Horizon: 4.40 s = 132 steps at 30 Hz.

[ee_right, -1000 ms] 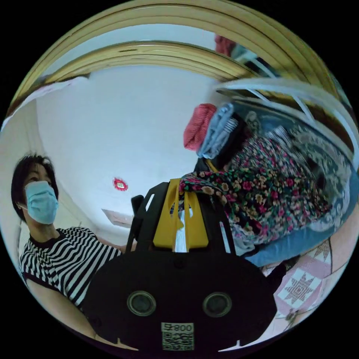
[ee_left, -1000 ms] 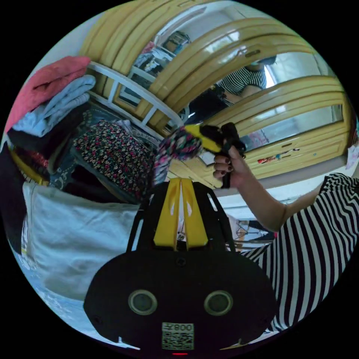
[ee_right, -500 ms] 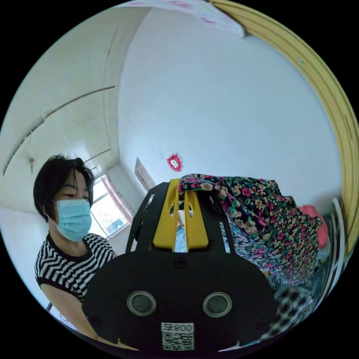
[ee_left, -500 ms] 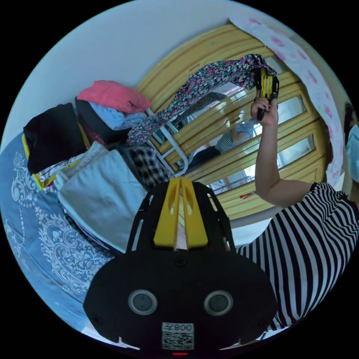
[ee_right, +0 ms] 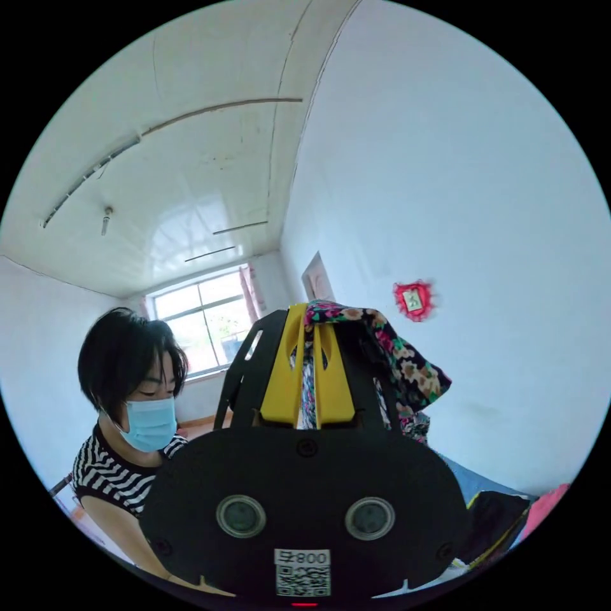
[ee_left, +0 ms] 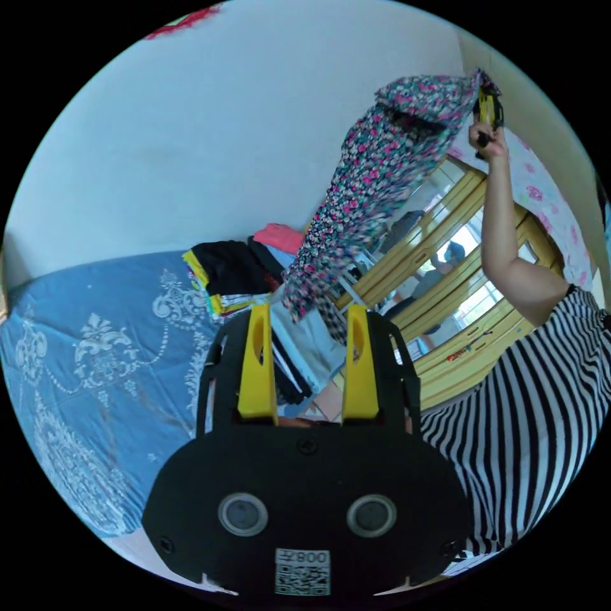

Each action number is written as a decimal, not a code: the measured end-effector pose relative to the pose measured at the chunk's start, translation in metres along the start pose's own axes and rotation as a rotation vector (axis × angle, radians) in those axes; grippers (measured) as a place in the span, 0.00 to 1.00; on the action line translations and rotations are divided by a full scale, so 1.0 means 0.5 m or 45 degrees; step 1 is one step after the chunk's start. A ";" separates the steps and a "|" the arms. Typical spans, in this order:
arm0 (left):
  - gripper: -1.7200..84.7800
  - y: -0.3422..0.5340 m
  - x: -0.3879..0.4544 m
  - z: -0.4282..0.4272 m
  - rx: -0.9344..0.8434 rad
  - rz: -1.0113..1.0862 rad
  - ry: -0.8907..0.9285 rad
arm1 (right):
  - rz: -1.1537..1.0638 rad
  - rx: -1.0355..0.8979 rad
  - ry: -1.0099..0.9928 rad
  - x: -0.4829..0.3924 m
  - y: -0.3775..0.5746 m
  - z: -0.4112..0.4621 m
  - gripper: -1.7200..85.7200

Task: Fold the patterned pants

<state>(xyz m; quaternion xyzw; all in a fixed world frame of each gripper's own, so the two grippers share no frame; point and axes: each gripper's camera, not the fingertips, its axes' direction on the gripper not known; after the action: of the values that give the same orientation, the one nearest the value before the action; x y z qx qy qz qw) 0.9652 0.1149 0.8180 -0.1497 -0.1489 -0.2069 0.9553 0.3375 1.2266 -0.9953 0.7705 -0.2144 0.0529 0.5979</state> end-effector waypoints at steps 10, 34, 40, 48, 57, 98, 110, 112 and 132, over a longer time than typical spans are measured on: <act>0.04 0.220 -0.035 -0.410 0.106 -0.233 -0.126 | 0.190 -0.113 -0.203 0.089 0.110 0.263 0.02; 0.03 0.444 0.115 -1.297 0.734 -0.557 -0.499 | 0.905 -0.206 -0.255 0.554 0.662 0.387 0.02; 0.03 0.393 0.122 -1.429 0.677 -0.470 -0.589 | 1.166 -0.388 -0.267 0.637 0.850 0.484 0.04; 0.03 0.271 0.025 -1.536 0.571 -0.357 -0.271 | 1.520 -0.758 -0.042 0.704 1.100 0.646 0.13; 0.03 0.114 -0.066 -1.560 0.297 -0.257 -0.059 | 1.593 -0.659 -0.293 0.604 1.268 0.841 0.13; 0.17 0.116 -0.199 -1.310 0.491 -0.312 0.711 | 0.624 -0.537 -0.612 0.263 1.043 0.880 0.05; 0.17 0.148 -0.098 -1.312 0.571 -0.262 0.318 | 0.622 -0.498 -0.248 0.247 1.064 0.846 0.05; 0.17 0.138 -0.083 -1.310 0.580 -0.221 0.265 | 0.616 -0.506 -0.224 0.243 1.072 0.853 0.05; 0.05 0.154 -0.050 -1.326 0.500 -0.223 0.120 | 0.779 -0.544 -0.283 0.353 1.147 0.838 0.04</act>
<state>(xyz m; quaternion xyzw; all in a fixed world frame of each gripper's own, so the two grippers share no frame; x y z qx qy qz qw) 1.1248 -0.0399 0.1883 0.0624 -0.1540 -0.2631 0.9504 0.1975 0.6730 -0.5374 0.5302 -0.5041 0.0991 0.6745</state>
